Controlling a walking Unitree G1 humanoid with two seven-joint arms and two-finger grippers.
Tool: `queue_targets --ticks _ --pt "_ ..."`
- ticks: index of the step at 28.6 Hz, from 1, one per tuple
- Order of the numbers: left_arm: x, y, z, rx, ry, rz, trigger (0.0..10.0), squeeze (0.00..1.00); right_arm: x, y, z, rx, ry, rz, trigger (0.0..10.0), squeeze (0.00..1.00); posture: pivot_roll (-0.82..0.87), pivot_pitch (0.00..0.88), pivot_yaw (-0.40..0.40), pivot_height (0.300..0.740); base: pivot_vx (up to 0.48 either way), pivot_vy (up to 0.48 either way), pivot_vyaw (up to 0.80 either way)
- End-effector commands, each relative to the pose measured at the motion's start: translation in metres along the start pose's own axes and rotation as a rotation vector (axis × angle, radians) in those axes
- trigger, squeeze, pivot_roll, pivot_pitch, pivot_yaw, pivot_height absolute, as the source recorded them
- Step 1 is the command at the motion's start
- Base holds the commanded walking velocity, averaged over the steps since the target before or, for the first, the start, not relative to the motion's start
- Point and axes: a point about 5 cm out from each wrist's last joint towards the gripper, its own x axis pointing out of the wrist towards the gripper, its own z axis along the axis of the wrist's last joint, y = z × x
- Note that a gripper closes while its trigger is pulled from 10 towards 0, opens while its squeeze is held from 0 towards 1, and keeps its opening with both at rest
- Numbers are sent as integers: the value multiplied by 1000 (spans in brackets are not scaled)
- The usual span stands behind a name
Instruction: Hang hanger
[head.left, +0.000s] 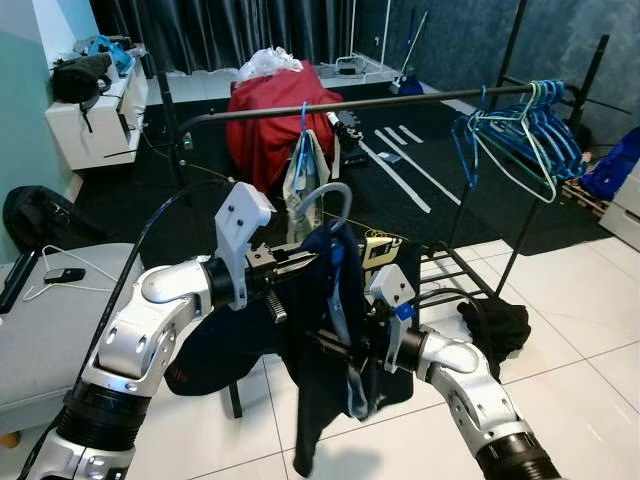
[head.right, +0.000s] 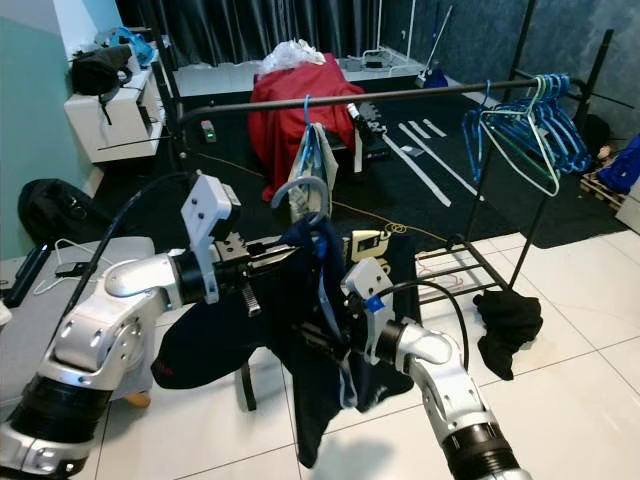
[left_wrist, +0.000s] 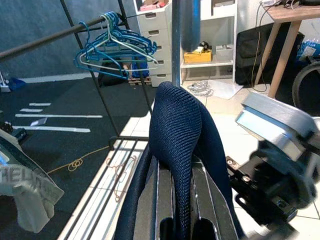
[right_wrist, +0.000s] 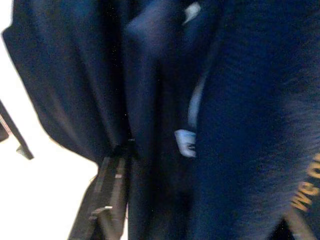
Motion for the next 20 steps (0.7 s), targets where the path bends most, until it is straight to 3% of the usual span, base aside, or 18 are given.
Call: queue_targets --ticks 1,16,20 --pt "2 -4 12 19 -46 -35 0 0 4 -4 7 -36 -22 -29 0 0 -91 58 10 740 0 0 0" --pt "-9 0 2 79 31 -60 0 0 -15 -8 26 -81 -82 -34 0 0 -94 57 12 740 0 0 0" --pt "-24 10 -9 153 140 -89 0 0 -56 -17 35 -102 33 9 0 0 -104 50 17 740 0 0 0"
